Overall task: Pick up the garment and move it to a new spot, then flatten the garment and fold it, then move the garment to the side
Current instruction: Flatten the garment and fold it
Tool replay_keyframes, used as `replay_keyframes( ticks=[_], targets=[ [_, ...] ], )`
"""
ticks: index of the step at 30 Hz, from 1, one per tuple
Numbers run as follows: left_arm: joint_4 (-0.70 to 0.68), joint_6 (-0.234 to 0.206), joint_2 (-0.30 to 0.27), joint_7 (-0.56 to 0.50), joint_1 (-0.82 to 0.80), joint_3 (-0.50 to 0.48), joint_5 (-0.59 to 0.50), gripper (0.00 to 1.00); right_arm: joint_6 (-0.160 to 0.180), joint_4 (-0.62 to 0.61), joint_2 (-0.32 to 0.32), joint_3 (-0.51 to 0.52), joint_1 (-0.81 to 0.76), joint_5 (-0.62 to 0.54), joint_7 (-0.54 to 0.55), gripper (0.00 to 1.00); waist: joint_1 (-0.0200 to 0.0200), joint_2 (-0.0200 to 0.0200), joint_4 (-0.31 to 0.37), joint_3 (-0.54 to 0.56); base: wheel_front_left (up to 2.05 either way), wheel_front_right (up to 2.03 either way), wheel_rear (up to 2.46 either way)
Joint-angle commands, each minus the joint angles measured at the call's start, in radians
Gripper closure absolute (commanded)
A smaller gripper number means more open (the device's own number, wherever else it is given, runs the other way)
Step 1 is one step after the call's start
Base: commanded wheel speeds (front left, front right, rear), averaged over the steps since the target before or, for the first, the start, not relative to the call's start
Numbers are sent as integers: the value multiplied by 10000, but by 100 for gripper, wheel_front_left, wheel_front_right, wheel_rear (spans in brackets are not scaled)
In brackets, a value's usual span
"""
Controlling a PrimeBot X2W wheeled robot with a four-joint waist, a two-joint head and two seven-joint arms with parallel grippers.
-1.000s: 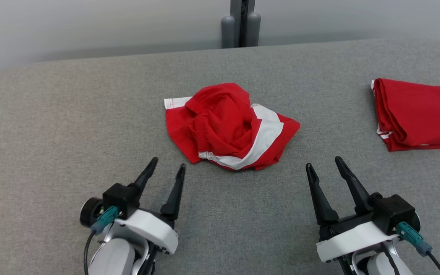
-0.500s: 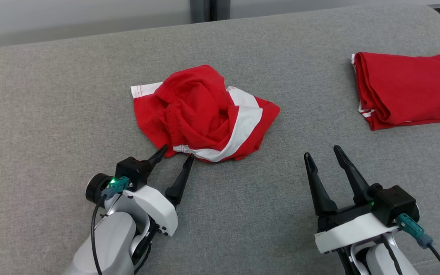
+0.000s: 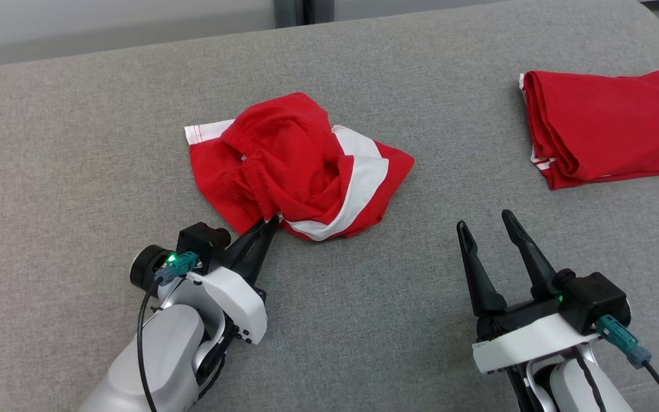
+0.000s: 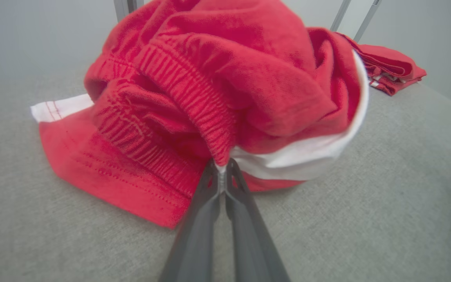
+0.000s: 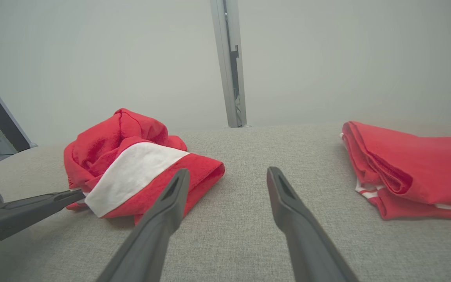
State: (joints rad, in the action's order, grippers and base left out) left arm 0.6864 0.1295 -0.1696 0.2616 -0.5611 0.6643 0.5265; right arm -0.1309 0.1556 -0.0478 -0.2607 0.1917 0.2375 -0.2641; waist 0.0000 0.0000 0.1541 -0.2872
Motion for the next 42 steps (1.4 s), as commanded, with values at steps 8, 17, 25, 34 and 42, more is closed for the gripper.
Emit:
replay_keyframes(
  ticks=[8,17,25,34,42],
  targets=[
    [-1638,19,-283,32,-541,770,1620,100,2,79,-61,23,-110,134,-14,0,0,0,65,470,0,0,0],
    [-3352,19,-435,-806,-2549,1364,3269,100,2,217,-63,-194,-270,383,-14,0,0,0,682,1098,0,0,0],
    [-3069,19,215,-910,-4477,1353,3684,100,0,324,-60,-171,-432,361,-14,0,0,0,1062,1404,0,0,0],
    [-3482,19,-694,-920,-2757,2319,4326,100,2,88,-60,257,-595,89,-14,0,0,0,440,1146,0,0,0],
    [-4343,-82,-2319,-806,-429,2850,4689,100,0,58,-61,491,-689,-138,-14,0,0,0,-329,986,0,0,0]
  ],
)
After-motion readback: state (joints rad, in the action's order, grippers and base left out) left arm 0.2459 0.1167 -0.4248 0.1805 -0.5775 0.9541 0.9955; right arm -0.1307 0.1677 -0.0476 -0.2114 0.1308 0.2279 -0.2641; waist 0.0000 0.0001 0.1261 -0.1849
